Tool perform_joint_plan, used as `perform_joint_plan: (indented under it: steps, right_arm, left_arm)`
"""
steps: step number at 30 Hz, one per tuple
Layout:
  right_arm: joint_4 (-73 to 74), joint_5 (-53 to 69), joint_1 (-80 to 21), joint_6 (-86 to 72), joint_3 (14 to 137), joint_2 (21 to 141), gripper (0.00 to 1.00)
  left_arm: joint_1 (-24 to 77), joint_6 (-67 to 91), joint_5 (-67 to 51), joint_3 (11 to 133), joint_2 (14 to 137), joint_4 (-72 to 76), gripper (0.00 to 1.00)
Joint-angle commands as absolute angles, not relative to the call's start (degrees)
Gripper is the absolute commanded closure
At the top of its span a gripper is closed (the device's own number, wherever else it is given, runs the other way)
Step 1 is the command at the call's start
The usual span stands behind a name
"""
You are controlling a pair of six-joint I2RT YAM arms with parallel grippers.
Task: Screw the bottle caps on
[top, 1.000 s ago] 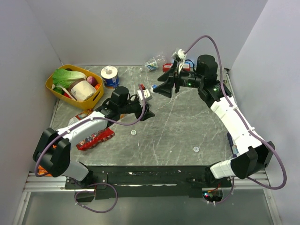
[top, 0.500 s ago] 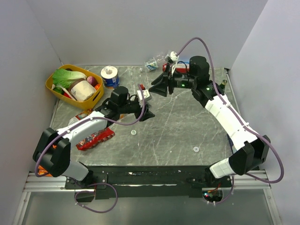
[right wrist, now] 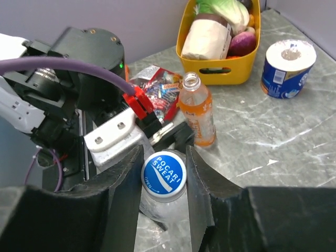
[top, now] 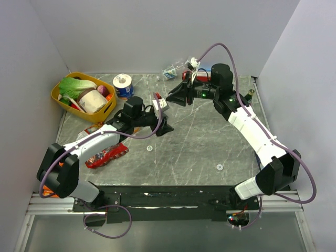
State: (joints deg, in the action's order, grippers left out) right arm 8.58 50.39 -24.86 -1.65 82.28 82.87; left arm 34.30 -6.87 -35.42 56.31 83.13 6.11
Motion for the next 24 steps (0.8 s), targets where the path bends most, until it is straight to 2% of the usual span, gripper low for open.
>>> perform_joint_plan:
  steps: [1, 7, 16, 24]
  right_arm:
    - [12.47, 49.84, -22.77, 4.35, 84.28, 82.27, 0.89]
    - [21.88, 46.42, -16.09, 15.88, 84.38, 79.46, 0.91]
    - [13.2, 39.91, -7.3, 20.74, 72.95, 78.57, 0.91]
    - [7.39, 36.3, -5.8, 21.09, 69.53, 82.52, 0.85]
  left_arm:
    - [34.72, -6.16, -31.22, 58.01, 82.7, 9.23, 0.02]
    - [34.72, -4.84, -18.82, 56.51, 81.74, 5.9, 0.04]
    - [34.89, -1.24, -23.9, 63.97, 82.43, 1.41, 0.04]
    - [35.42, -1.67, -25.4, 70.66, 84.02, -1.58, 0.04]
